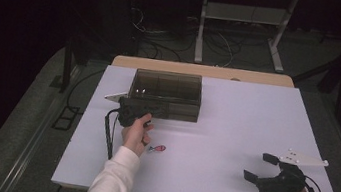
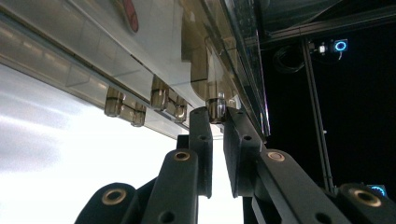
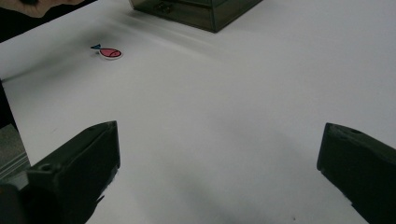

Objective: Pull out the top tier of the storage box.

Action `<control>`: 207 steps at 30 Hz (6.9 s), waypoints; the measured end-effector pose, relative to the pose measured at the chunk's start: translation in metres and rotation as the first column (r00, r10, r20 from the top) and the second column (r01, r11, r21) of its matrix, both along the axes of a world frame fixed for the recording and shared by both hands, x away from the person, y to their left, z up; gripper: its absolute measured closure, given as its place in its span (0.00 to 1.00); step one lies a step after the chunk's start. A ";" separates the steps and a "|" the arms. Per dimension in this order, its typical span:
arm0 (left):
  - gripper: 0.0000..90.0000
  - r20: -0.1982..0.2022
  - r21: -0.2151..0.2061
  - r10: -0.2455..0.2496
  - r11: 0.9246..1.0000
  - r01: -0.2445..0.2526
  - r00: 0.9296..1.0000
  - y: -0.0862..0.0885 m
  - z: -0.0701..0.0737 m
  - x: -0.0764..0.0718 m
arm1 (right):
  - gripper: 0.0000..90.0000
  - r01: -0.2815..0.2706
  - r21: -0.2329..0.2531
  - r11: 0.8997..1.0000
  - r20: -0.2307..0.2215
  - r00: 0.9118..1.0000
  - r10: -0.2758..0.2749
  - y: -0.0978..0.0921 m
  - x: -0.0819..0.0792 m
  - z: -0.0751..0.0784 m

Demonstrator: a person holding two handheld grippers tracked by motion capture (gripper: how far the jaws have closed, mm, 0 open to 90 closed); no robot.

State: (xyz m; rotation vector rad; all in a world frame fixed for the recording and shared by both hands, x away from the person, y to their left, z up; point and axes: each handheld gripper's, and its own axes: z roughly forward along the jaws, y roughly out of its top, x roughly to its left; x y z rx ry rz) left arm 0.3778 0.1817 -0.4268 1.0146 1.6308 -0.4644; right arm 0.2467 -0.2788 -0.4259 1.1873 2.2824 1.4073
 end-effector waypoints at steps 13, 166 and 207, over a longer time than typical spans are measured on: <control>0.90 0.008 -0.004 -0.006 1.000 0.006 1.000 0.001 -0.001 -0.010 | 0.00 0.001 -0.003 1.000 -0.003 1.000 -0.001 0.000 0.000 0.000; 0.42 0.304 0.874 -0.895 0.398 0.280 0.326 -0.011 0.137 0.037 | 0.00 0.000 -0.007 1.000 0.022 1.000 0.000 -0.002 -0.002 0.002; 0.63 0.199 0.896 -0.934 0.296 0.330 0.298 -0.015 0.094 0.053 | 0.00 -0.005 -0.009 1.000 0.016 1.000 0.005 -0.002 -0.003 0.002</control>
